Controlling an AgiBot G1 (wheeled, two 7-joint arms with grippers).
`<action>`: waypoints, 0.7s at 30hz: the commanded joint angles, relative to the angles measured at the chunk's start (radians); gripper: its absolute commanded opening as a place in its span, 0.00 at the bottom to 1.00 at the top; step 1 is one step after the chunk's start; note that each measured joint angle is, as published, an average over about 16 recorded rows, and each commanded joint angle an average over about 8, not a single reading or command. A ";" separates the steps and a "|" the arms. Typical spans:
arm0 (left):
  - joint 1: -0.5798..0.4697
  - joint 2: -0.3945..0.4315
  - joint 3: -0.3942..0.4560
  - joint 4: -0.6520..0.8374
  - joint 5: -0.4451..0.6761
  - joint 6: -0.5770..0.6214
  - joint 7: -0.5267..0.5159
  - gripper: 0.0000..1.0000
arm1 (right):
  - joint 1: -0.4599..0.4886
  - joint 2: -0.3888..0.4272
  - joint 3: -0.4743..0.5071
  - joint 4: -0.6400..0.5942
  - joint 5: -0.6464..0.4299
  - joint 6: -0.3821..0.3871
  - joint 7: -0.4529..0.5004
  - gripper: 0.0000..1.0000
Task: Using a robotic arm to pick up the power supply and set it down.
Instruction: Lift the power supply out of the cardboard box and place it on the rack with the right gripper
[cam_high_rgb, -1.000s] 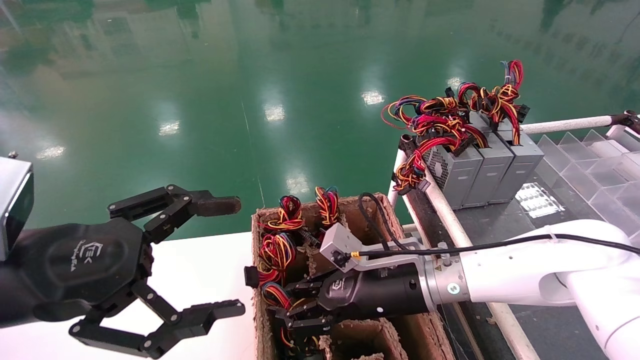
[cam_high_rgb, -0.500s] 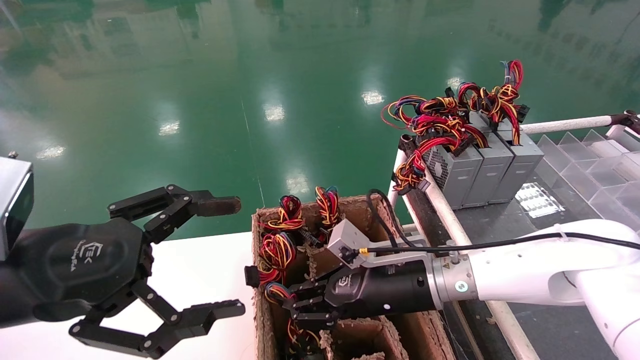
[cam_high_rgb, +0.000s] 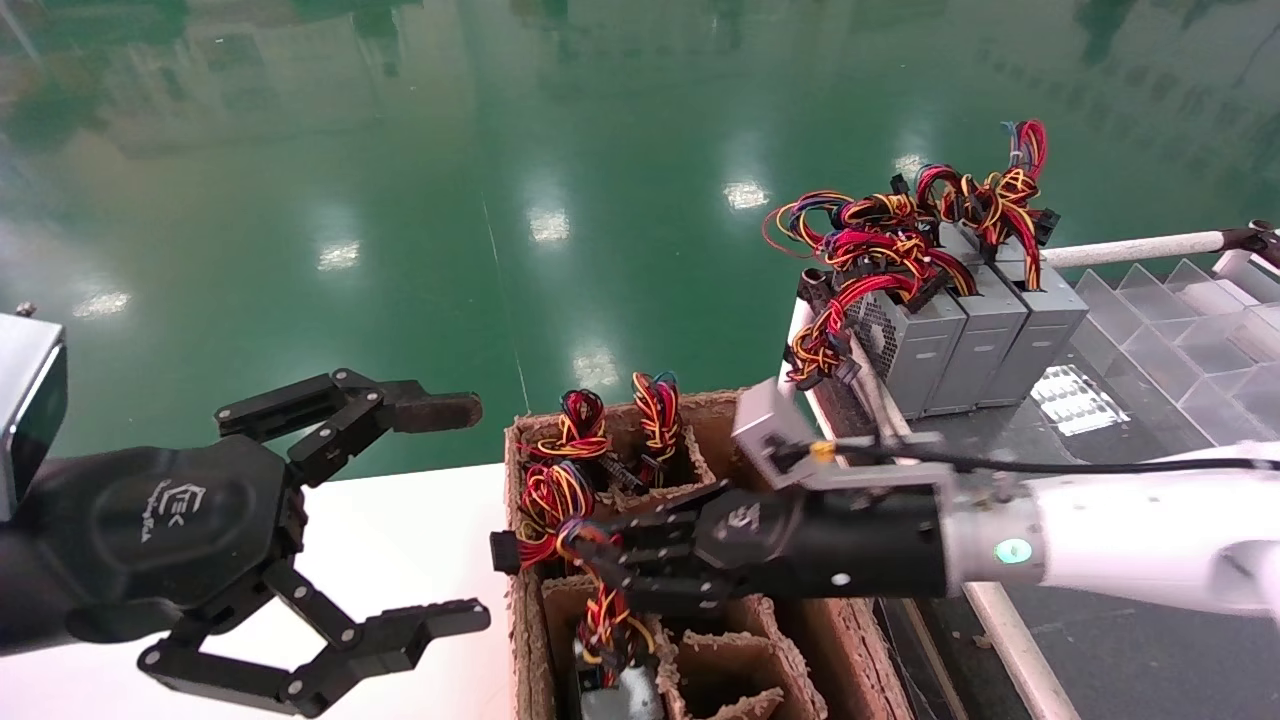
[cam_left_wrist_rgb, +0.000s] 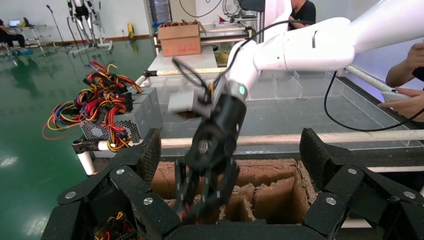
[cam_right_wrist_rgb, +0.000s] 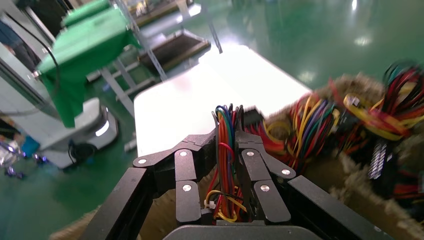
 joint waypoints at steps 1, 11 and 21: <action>0.000 0.000 0.000 0.000 0.000 0.000 0.000 1.00 | -0.003 0.019 0.012 0.014 0.024 -0.015 0.010 0.00; 0.000 0.000 0.000 0.000 0.000 0.000 0.000 1.00 | -0.019 0.184 0.058 0.211 0.229 -0.017 0.113 0.00; 0.000 0.000 0.000 0.000 0.000 0.000 0.000 1.00 | -0.014 0.369 0.134 0.288 0.400 -0.011 0.141 0.00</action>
